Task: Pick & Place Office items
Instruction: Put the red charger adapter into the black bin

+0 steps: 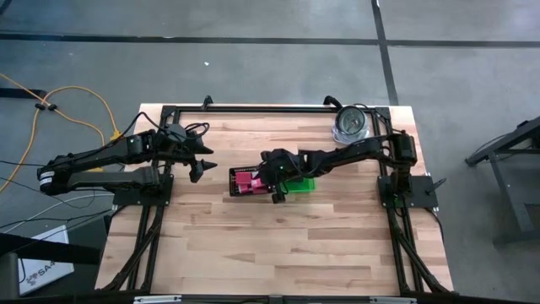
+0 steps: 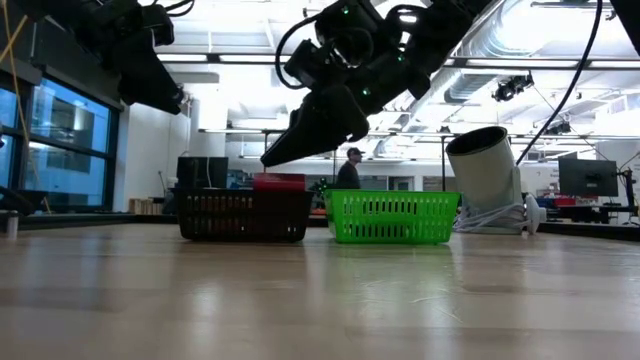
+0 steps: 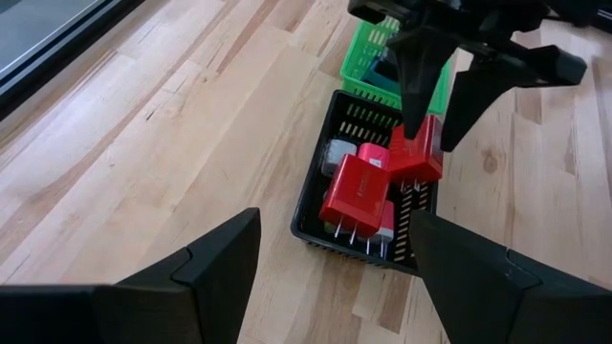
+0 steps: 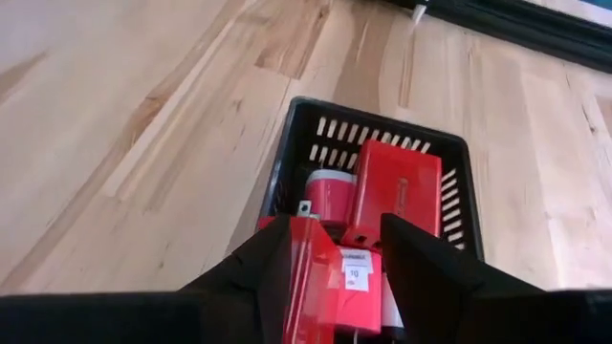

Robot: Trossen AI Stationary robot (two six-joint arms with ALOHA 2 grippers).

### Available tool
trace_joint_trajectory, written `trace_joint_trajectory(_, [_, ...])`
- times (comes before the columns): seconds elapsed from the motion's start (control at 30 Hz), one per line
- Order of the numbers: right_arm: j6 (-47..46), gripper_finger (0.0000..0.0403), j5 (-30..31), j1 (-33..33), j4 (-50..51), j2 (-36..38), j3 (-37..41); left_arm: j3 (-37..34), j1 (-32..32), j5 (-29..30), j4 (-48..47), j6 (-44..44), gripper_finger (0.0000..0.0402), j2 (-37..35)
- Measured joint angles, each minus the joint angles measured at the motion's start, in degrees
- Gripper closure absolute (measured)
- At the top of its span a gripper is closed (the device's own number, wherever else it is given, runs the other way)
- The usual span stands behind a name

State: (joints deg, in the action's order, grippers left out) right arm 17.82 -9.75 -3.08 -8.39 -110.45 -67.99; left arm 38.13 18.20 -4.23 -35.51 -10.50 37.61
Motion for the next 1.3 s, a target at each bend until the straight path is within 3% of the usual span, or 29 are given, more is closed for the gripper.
trace_joint_trajectory(0.77, [-0.2, 0.0255, 5.2, 0.4, 2.6, -0.5, 0.0, 0.0, 0.0, 0.0, 0.0, 0.0, 0.014, 0.0])
trace_joint_trajectory(1.3, [0.9, 0.0255, 5.0, 0.0, -0.9, -0.5, 0.0, 0.0, 0.0, 0.0, 0.0, 0.0, 0.014, 0.0])
